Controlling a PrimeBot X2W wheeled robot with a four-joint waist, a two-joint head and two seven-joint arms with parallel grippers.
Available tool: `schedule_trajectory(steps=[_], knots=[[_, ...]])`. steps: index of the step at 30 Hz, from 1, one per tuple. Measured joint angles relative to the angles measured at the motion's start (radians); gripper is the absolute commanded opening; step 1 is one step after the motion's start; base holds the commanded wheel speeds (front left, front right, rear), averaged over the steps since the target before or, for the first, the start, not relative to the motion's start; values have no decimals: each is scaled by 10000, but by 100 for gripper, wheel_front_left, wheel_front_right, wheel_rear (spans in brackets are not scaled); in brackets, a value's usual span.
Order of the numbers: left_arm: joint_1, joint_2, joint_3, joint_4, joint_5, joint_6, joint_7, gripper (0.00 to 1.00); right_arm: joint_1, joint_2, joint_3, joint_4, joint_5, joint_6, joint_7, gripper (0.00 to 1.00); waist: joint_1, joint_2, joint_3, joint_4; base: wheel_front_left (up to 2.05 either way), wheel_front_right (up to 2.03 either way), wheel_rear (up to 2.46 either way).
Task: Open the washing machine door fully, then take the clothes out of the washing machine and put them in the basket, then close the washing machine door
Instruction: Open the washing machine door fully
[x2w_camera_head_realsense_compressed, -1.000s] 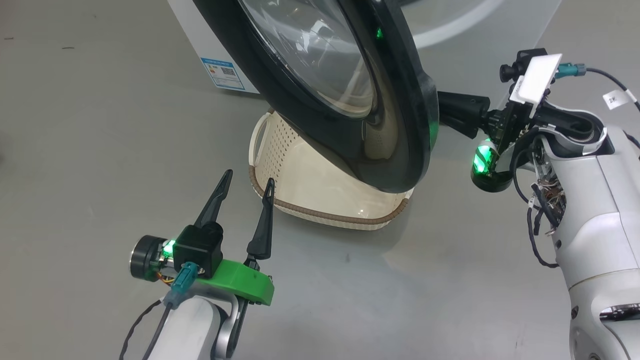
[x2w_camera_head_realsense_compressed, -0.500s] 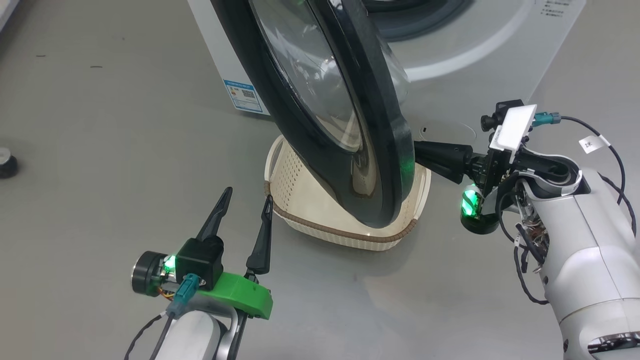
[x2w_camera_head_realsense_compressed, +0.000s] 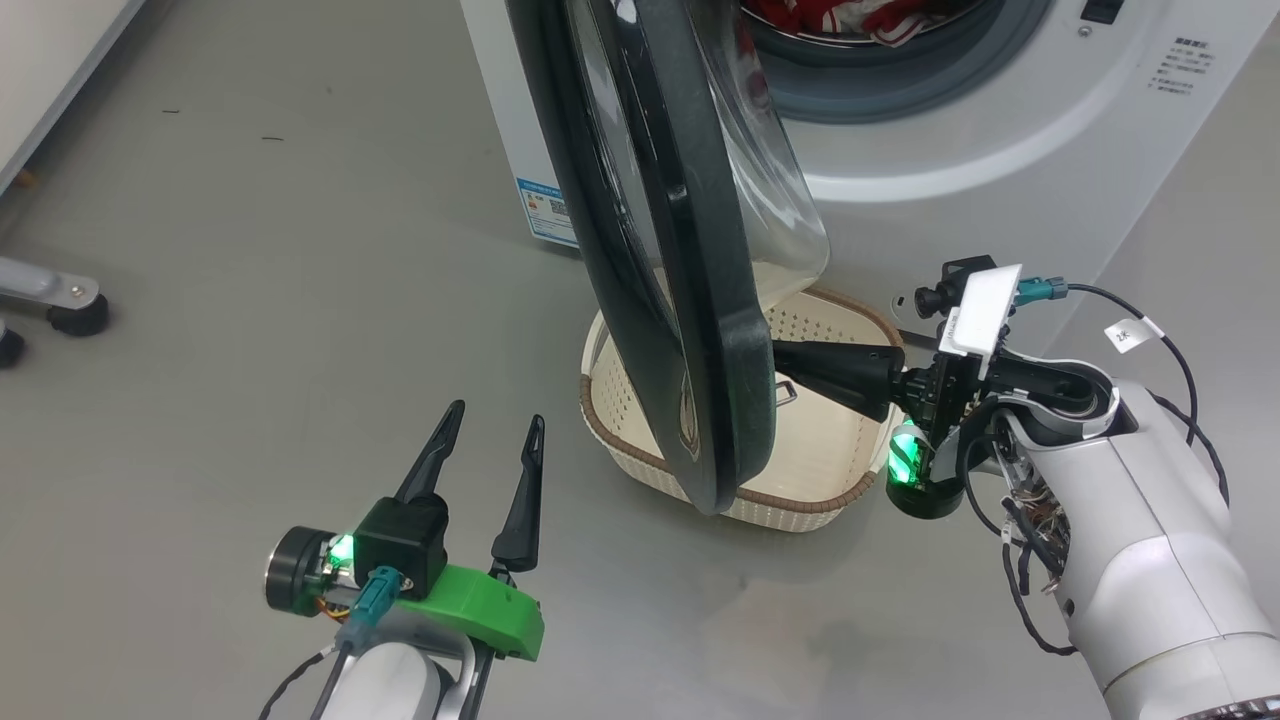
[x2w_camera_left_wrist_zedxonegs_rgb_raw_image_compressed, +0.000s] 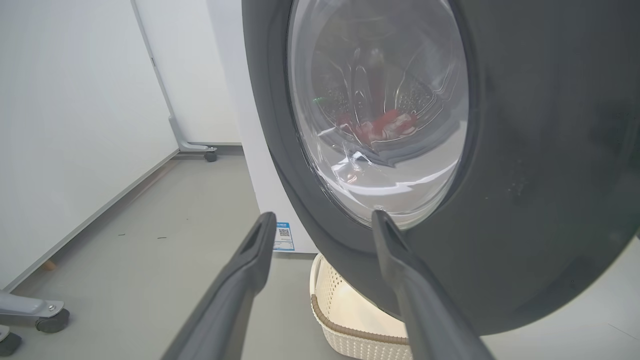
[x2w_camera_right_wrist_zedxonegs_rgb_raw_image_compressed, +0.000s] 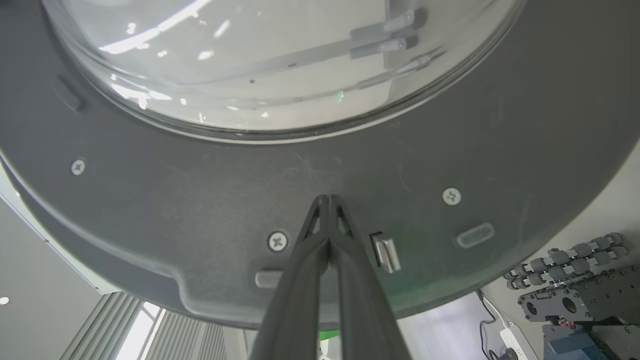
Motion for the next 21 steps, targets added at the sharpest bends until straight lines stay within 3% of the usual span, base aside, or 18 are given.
schedule_trajectory(steps=[21], knots=[[281, 12, 174, 56, 0, 0, 0, 100, 423, 12, 2008, -844, 1417, 63, -874, 0, 0, 0, -324, 710, 0, 0, 0]])
